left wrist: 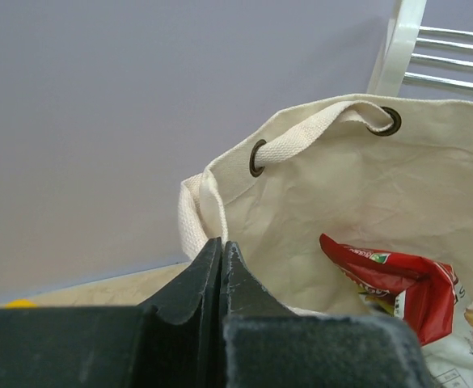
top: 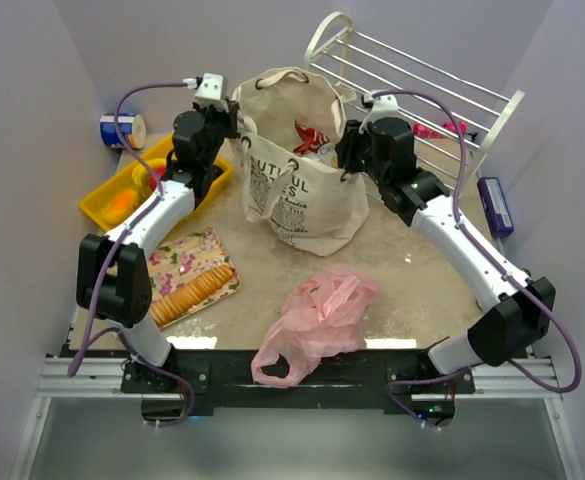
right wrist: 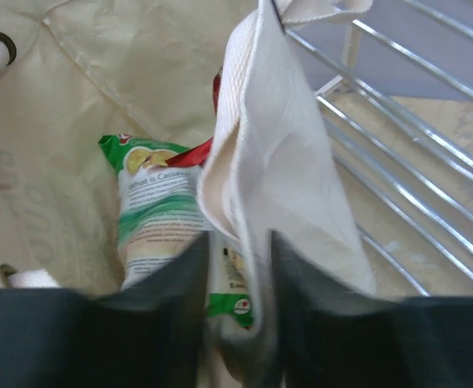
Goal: Place the mixed food into the grocery bags and tie them
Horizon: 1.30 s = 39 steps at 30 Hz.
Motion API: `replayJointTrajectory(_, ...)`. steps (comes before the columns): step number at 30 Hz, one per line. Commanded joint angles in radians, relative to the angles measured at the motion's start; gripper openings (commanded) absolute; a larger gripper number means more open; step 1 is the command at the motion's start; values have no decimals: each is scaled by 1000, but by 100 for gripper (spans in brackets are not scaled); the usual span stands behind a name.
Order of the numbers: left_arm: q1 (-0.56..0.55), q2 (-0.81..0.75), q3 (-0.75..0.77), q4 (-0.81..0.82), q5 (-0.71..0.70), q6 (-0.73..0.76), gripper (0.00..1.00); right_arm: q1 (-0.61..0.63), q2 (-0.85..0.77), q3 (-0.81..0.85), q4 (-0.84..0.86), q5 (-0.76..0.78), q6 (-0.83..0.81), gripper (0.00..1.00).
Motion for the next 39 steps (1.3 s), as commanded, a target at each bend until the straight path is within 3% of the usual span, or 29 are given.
replayJointTrajectory(1, 3, 21, 109, -48, 6, -62, 37, -11, 16, 90, -70, 91, -46, 66)
replayJointTrajectory(2, 3, 13, 104, -48, 10, -64, 56, -11, 10, 102, -85, 88, -51, 77)
replayJointTrajectory(3, 3, 4, 101, -50, 12, -64, 90, -10, 0, 107, -112, 81, -57, 91)
replayJointTrajectory(4, 3, -17, 98, -59, 12, -65, 100, -10, -18, 113, -126, 62, -75, 94)
replayJointTrajectory(6, 4, -42, 101, -86, 7, -69, 100, -10, -41, 129, -175, 6, -90, 99)
replayJointTrajectory(15, 29, -318, -45, -214, -54, -85, 100, -10, -286, 72, -324, -162, -89, 99)
replayJointTrajectory(22, 41, -563, -134, -451, 1, -47, 100, -10, -421, -8, -465, -254, -43, 99)
replayJointTrajectory(27, 40, -727, -322, -625, 153, -61, 98, -10, -480, -175, -502, -390, 21, 99)
replayJointTrajectory(32, 28, -901, -551, -688, 369, -134, 92, -9, -563, -364, -489, -505, 80, 99)
replayJointTrajectory(35, -14, -973, -677, -691, 423, -216, 90, -9, -583, -433, -476, -595, 101, 99)
replayJointTrajectory(39, -98, -1045, -816, -628, 379, -382, 90, -10, -581, -488, -478, -663, 107, 99)
